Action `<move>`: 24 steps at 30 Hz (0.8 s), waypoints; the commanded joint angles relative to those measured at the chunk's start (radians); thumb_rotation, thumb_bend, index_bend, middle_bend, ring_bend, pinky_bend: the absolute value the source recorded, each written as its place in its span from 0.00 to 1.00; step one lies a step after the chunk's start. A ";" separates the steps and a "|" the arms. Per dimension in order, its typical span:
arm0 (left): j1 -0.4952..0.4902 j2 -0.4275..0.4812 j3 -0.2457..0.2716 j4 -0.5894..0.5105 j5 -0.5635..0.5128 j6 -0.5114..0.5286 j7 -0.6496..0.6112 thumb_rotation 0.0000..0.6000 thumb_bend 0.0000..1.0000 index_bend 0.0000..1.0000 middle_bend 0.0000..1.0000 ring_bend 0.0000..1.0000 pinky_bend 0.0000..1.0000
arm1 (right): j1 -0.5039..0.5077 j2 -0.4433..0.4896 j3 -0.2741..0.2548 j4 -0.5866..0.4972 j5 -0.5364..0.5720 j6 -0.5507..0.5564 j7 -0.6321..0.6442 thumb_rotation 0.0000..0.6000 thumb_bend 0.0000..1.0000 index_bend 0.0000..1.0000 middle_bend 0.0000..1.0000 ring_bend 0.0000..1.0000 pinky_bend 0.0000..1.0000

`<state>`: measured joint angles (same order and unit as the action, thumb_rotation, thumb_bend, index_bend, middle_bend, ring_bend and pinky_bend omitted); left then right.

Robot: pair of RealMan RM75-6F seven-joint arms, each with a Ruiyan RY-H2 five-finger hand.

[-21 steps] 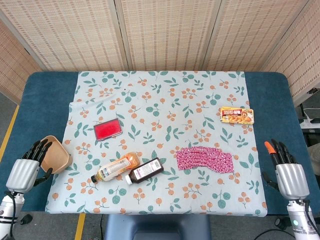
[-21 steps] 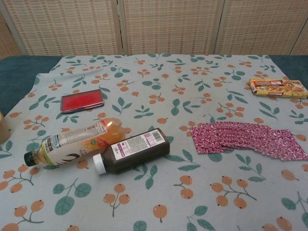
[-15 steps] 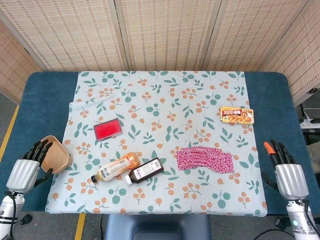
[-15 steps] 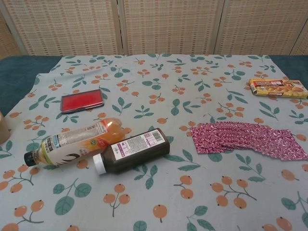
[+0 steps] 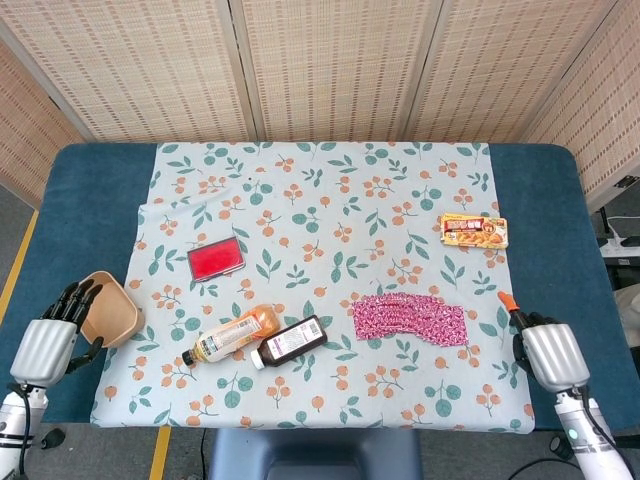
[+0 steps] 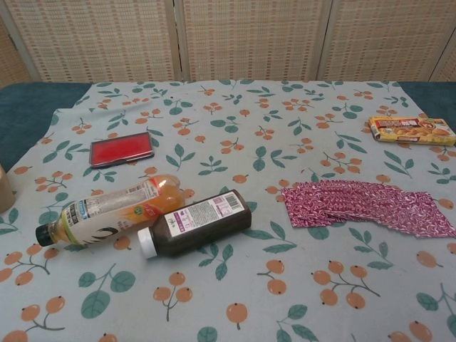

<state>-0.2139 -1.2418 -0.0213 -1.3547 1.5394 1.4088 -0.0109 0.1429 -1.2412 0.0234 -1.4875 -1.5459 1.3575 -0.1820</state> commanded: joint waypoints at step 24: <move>-0.003 -0.001 -0.004 0.004 -0.004 -0.006 -0.007 1.00 0.37 0.04 0.05 0.06 0.32 | 0.114 -0.057 -0.040 0.086 0.058 -0.251 0.009 1.00 1.00 0.31 0.80 0.74 0.87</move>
<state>-0.2165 -1.2424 -0.0251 -1.3510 1.5350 1.4030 -0.0175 0.2528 -1.2946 -0.0191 -1.4037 -1.4919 1.1110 -0.1702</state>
